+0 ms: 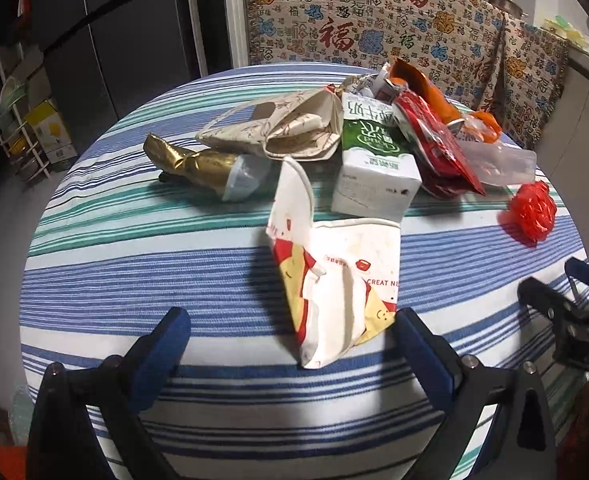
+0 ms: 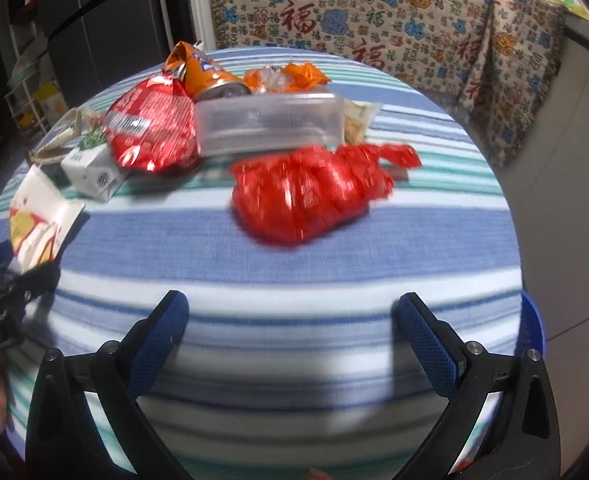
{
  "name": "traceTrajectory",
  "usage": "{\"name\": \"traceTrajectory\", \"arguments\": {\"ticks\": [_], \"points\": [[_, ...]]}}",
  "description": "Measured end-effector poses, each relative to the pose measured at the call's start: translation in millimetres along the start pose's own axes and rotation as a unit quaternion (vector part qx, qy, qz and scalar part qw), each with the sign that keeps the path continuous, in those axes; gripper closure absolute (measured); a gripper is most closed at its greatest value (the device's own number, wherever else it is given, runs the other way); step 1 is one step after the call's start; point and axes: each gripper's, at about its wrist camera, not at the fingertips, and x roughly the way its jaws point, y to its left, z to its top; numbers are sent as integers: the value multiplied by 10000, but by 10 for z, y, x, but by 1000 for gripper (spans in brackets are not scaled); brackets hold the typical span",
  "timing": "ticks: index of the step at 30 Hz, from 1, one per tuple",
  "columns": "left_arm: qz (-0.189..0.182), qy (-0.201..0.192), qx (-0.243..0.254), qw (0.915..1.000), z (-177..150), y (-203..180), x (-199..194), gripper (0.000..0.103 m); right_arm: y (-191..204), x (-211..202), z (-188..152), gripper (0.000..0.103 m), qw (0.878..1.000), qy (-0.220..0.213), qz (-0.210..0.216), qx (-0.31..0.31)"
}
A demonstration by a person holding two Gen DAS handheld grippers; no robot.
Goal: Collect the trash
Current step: 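Grasp the red plastic bag with the right tool while the left tool grasps the white paper bag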
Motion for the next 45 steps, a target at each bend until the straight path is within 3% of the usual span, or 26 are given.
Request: {"name": "traceTrajectory", "arguments": {"ticks": [9,12,15,19,23,25,28,30,35,40,45], "points": [[-86,12,128,9999,178,1,117,0,-35,282,349,0,9999,16,122,-25],[-265,-26,150,9995,175,23,101,0,-164,217,327,2,9985,-146,441,272],[-592,-90,121,9981,171,85,67,0,-299,166,298,7,9963,-271,529,628],[-733,-85,206,9971,149,124,35,2,-264,167,337,16,9960,-320,526,654],[-790,-167,269,9964,108,162,-71,15,-220,164,394,19,9951,-472,540,680],[-851,-238,156,9960,108,224,-113,20,-210,161,407,30,9955,-507,420,684],[-956,-231,53,9951,113,300,-111,45,-211,151,395,48,9962,-500,293,653],[-1012,-167,15,9947,109,314,-94,71,-216,131,389,52,9967,-508,269,570],[-1006,-215,-8,9947,103,303,-106,95,-229,35,343,54,9974,-502,287,436],[-865,-334,-60,9957,110,301,-181,96,-332,-62,267,56,9961,-439,529,557],[-1004,-329,-77,9944,84,254,-290,96,-443,-263,195,58,9939,-441,772,657]]}}
